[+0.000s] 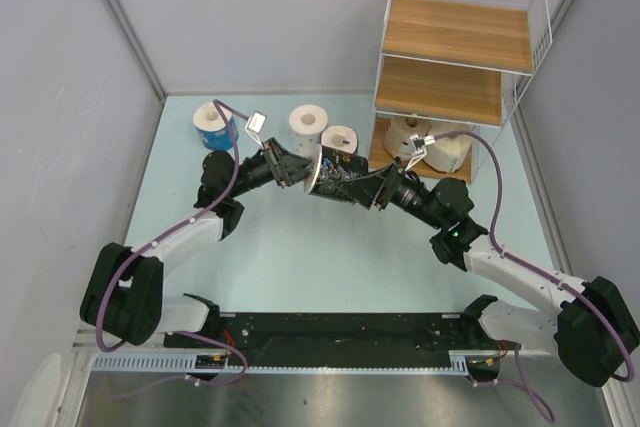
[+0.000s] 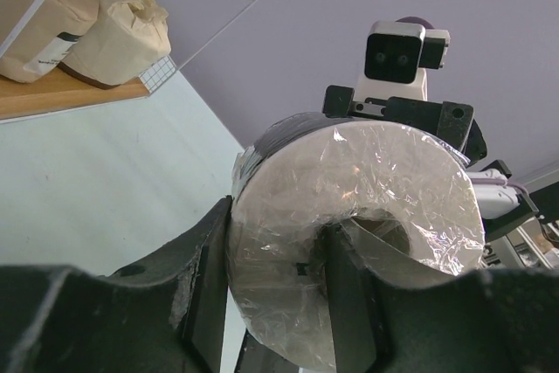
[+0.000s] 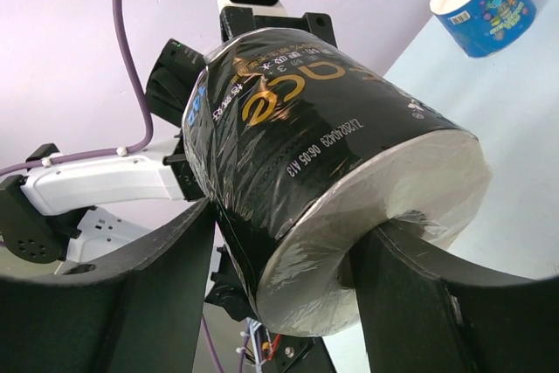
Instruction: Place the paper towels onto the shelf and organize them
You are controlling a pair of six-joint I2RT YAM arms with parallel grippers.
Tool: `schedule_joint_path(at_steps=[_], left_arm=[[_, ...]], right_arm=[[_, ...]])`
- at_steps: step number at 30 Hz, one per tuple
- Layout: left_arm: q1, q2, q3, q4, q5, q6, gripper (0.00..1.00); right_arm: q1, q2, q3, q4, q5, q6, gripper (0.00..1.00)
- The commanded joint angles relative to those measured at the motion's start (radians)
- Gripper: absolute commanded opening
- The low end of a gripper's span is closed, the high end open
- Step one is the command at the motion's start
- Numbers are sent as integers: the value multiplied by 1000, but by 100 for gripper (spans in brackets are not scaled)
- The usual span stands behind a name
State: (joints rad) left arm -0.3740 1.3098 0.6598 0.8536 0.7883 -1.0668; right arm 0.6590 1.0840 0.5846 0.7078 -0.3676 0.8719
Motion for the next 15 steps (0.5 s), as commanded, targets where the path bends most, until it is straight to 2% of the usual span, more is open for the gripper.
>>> schedule_joint_path(at_steps=[1, 4, 5, 8, 15], left_arm=[[-34, 6, 3, 104, 34, -22, 30], [-36, 12, -2, 110, 38, -25, 41], [-36, 14, -5, 111, 38, -27, 52], [-36, 12, -14, 110, 38, -28, 63], [-36, 0, -28, 76, 34, -21, 75]], right_arm=[[-4, -15, -5, 38, 35, 16, 58], [-6, -35, -8, 32, 53, 15, 49], [-9, -38, -9, 25, 58, 16, 48], [-13, -65, -11, -1, 82, 16, 44], [-48, -145, -12, -88, 125, -4, 37]])
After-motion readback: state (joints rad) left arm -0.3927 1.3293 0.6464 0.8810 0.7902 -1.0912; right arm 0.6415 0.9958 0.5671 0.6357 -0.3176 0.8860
